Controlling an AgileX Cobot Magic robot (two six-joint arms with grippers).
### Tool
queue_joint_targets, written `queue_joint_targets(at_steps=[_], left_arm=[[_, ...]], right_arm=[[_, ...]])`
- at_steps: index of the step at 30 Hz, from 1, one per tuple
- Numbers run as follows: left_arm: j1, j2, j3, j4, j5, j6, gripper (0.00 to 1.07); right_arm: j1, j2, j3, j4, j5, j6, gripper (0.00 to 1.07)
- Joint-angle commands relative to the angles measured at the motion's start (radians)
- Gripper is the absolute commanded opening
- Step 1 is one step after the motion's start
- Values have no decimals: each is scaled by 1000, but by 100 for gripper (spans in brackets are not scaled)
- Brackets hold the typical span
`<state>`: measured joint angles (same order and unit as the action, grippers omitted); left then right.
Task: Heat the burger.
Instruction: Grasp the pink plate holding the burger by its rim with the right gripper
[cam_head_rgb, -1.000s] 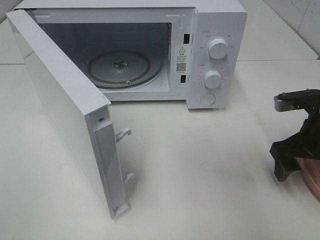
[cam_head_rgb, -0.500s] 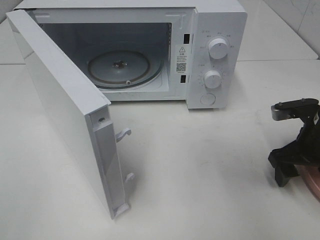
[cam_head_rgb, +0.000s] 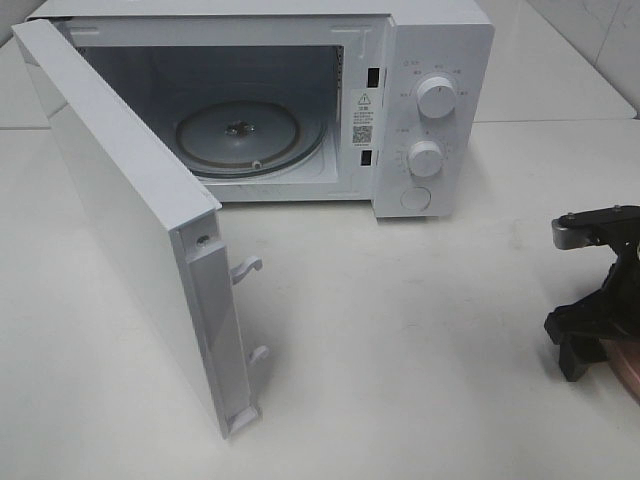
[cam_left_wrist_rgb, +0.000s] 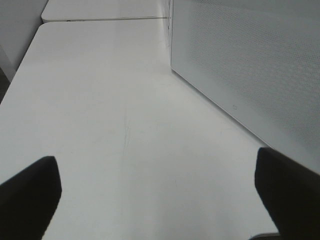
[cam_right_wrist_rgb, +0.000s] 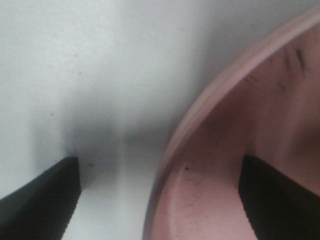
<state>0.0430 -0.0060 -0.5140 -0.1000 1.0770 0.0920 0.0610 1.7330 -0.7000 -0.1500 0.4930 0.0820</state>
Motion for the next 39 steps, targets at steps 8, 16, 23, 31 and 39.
queue_joint_targets(at_steps=[8,16,23,31,39], left_arm=[[1,-10,0,-7,-9,0,98],[1,-10,0,-7,-9,0,98],[1,-10,0,-7,-9,0,98],[1,-10,0,-7,-9,0,98],[1,-10,0,-7,-9,0,98]], right_arm=[[-5,2,41,-26,-22,29,62],[-5,2,46,-26,-6,35,26],[-5,2,46,-42,9,36,0],[1,-1,46,-116,33,136,0],[1,-44,46,-132,58,167,0]])
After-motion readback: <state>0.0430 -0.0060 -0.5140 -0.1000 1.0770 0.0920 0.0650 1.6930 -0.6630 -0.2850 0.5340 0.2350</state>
